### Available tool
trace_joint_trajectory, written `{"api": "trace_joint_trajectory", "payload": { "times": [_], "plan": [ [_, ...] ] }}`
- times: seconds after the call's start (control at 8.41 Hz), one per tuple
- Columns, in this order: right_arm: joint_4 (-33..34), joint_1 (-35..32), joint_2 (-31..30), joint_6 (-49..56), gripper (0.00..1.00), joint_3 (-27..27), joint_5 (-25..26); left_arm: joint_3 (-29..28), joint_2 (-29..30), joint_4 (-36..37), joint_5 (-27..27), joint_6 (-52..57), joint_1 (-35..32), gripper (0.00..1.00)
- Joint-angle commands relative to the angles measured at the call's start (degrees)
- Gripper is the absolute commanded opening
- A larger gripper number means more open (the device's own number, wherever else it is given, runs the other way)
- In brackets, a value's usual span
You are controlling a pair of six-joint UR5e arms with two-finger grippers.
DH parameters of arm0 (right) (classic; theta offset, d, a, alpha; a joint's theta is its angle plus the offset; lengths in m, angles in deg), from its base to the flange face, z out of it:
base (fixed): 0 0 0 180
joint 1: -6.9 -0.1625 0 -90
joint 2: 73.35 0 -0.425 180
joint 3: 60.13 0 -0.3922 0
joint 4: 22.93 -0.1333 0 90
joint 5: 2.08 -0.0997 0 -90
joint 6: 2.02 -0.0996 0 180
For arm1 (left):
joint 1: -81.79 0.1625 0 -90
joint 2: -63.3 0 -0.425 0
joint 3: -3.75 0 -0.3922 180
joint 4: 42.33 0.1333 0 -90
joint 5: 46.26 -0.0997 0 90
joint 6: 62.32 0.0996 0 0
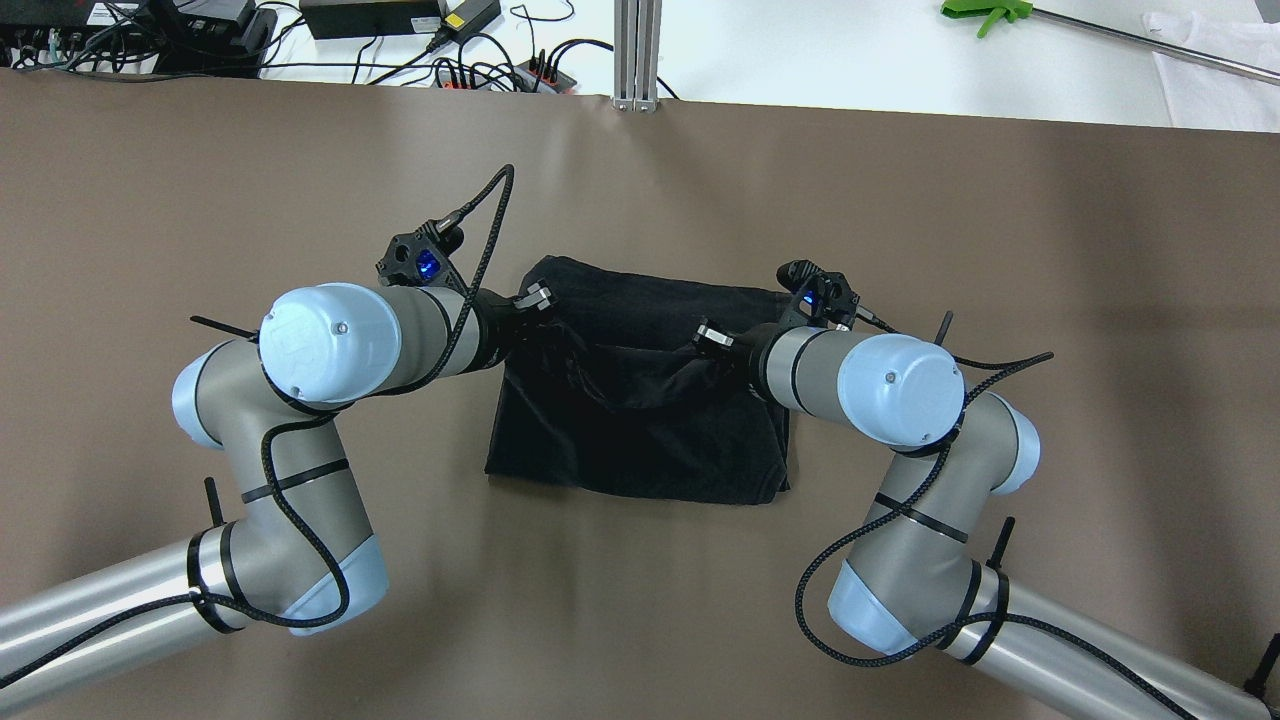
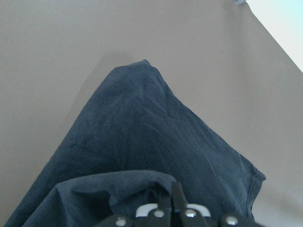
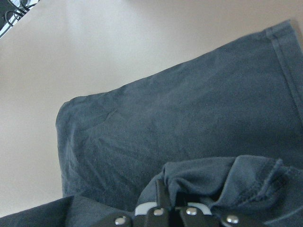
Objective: Fold clothes
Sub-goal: 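Lift both near corners and fold them over toward the far edge, then release the folded edge and raise both grippers away from the shirt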
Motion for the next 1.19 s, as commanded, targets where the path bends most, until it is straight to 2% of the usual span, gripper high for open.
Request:
{"api": "trace_joint_trajectory", "payload": {
  "times": [0.0,0.12,0.24,0.36,0.48,0.71,1.07],
  "plan": [
    [0.0,-0.12,0.05,0.0,0.07,0.35,0.07,-1.7,1.2,-0.54,0.0,0.84,-0.2,0.0],
    [0.0,-0.12,0.05,0.0,0.95,0.35,0.33,-1.62,1.2,-0.54,0.0,1.28,-0.47,0.0],
    [0.0,-0.29,0.05,0.0,0.94,0.35,1.2,-1.62,1.2,-0.8,0.0,1.46,-0.82,0.09],
    [0.09,-1.25,-0.03,-0.09,0.94,0.44,1.12,-1.62,1.11,-0.8,0.0,2.94,-1.43,0.99],
    [0.09,-2.22,-0.04,0.0,0.94,0.44,0.43,-1.53,1.11,-0.8,0.26,4.17,-2.31,1.0],
    [0.17,-4.94,-0.12,3.59,0.94,0.44,-5.01,-1.53,1.11,-0.8,5.42,4.45,-5.9,1.0],
    [0.79,-4.78,0.75,3.69,0.94,0.44,-4.94,-1.53,0.49,-0.63,8.6,6.73,-9.25,1.0]
  ]
}}
